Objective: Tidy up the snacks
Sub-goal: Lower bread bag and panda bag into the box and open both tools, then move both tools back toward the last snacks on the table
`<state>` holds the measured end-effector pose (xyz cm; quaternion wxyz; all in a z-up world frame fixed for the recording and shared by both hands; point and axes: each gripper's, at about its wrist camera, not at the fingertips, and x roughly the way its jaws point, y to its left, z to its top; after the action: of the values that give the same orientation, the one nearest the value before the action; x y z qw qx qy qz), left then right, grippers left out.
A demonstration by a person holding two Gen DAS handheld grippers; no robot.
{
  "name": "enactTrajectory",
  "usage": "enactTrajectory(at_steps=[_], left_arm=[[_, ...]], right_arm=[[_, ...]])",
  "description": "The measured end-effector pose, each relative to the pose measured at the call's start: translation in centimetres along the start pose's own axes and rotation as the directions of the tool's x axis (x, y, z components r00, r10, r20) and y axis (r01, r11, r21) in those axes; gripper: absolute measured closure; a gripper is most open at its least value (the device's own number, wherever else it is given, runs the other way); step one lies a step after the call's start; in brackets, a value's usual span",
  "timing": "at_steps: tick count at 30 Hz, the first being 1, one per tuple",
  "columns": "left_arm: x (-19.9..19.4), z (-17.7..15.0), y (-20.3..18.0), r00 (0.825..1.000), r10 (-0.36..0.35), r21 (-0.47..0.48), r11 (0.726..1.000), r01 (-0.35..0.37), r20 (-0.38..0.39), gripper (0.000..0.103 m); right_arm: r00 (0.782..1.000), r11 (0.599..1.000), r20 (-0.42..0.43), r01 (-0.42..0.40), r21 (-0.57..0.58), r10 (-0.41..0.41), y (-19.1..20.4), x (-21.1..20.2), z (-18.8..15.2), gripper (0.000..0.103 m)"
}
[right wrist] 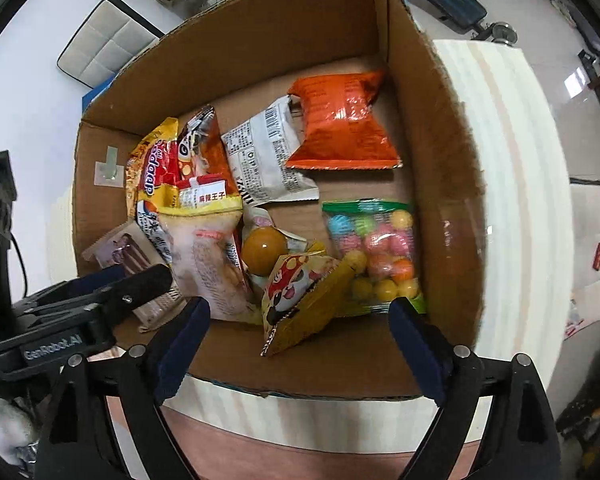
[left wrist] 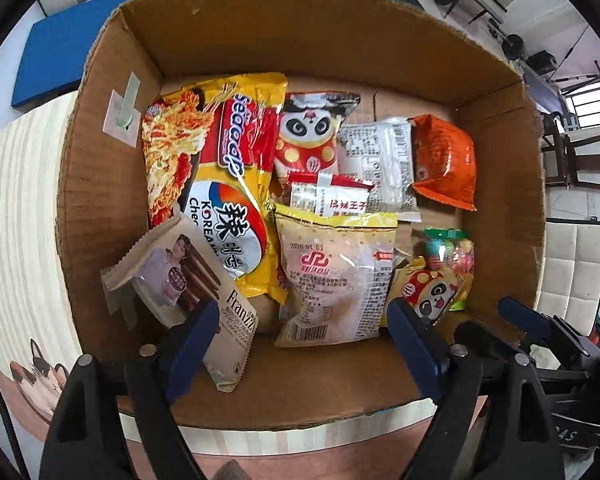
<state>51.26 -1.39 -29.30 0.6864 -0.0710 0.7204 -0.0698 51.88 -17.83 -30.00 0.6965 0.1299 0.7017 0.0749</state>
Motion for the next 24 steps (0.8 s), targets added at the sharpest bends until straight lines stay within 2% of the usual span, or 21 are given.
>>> enactTrajectory(at_steps=[6, 11, 17, 20, 24], left_arm=[[-2.8, -0.7, -0.2, 0.992, 0.007, 0.019, 1.000, -0.010, 0.129, 0.017], [-5.3, -2.3, -0.4, 0.976, 0.030, 0.013, 0.999, -0.033, 0.215, 0.017], [-7.8, -5.5, -0.4, 0.942, 0.104, -0.009, 0.994, -0.106, 0.319, 0.017], [-8.9, -7.2, -0.3, 0.928, 0.116, -0.016, 0.993, -0.118, 0.355, 0.017], [-10.0, -9.2, -0.8, 0.903, 0.144, -0.017, 0.989, -0.150, 0.404, 0.017]], right_arm=[[0.997, 0.997, 0.051, 0.067, -0.048, -0.064, 0.4, -1.8, -0.6, 0.009], [0.987, 0.990, 0.122, 0.116, -0.085, -0.105, 1.3, -4.1, -1.9, 0.009], [0.973, 0.986, 0.198, 0.141, -0.089, -0.121, 1.6, -6.7, -4.1, 0.009], [0.964, 0.986, 0.236, 0.145, -0.088, -0.121, 1.7, -7.9, -5.4, 0.009], [0.939, 0.975, 0.306, 0.197, -0.108, -0.156, 2.5, -9.7, -7.3, 0.009]])
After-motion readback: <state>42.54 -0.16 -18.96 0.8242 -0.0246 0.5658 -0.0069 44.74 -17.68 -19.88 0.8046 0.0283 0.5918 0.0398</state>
